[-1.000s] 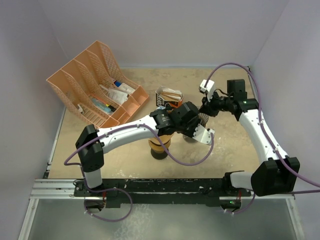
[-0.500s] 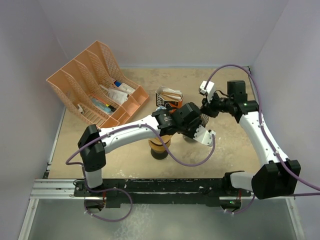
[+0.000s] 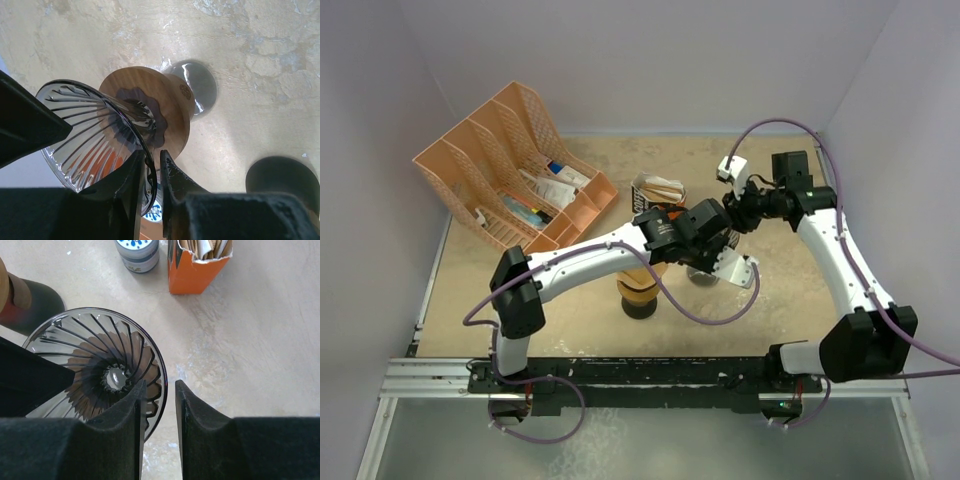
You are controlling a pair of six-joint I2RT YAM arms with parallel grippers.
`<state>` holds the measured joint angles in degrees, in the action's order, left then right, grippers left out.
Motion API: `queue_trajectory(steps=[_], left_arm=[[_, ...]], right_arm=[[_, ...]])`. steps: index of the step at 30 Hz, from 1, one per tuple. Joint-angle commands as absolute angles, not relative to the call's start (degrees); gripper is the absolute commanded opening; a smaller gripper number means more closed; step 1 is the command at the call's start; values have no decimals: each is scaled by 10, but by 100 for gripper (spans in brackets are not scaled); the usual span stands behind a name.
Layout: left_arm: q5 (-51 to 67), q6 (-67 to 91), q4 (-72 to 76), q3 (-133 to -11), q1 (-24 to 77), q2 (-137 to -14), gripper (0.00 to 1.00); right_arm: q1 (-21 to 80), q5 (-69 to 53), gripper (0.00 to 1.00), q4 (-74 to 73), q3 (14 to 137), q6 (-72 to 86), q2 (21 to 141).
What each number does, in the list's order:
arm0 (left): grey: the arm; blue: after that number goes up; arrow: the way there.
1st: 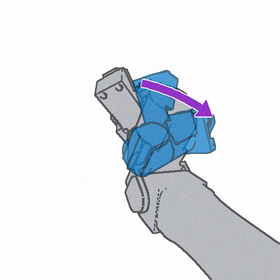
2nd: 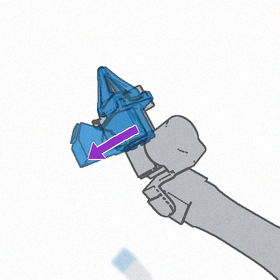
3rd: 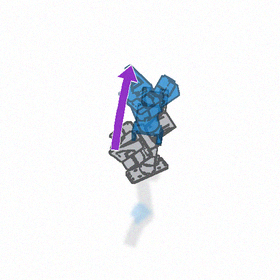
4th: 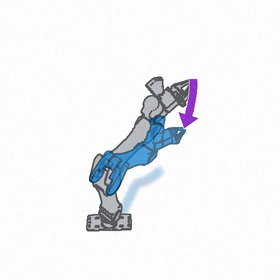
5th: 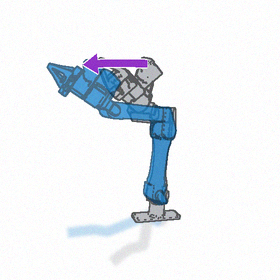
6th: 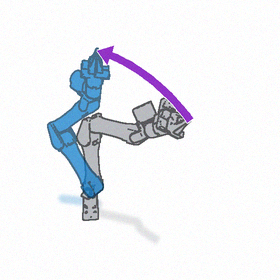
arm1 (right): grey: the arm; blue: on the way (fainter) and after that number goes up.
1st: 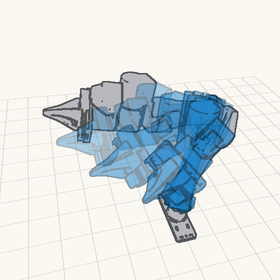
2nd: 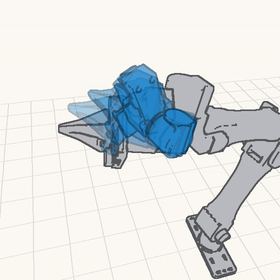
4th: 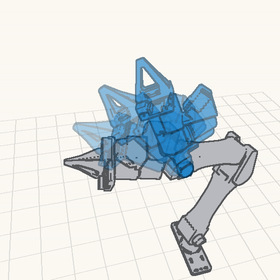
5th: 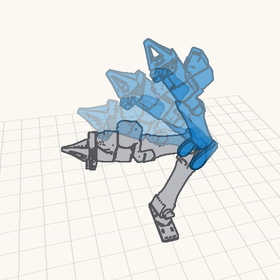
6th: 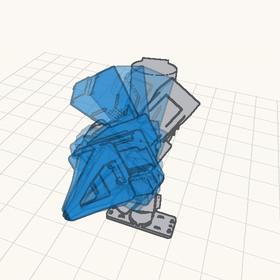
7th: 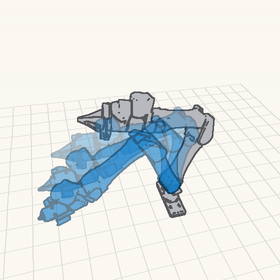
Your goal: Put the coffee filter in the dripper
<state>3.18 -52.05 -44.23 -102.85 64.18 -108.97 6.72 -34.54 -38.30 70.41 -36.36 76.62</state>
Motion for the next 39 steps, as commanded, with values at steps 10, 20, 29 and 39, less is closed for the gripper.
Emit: queue_trajectory(steps=[10, 20, 29, 39], left_arm=[[36, -486, -538, -1130, 663, -1107, 37], [31, -488, -555, -1160, 664, -1097, 40], [28, -465, -557, -1164, 661, -1051, 43], [130, -368, -501, -1145, 556, -979, 46]], right_arm=[[54, -265, 43, -439, 787, -371, 780], [54, -285, 57, -456, 823, -366, 777], [54, -339, 66, -440, 883, -336, 794], [54, -365, 67, -312, 910, -287, 817]])
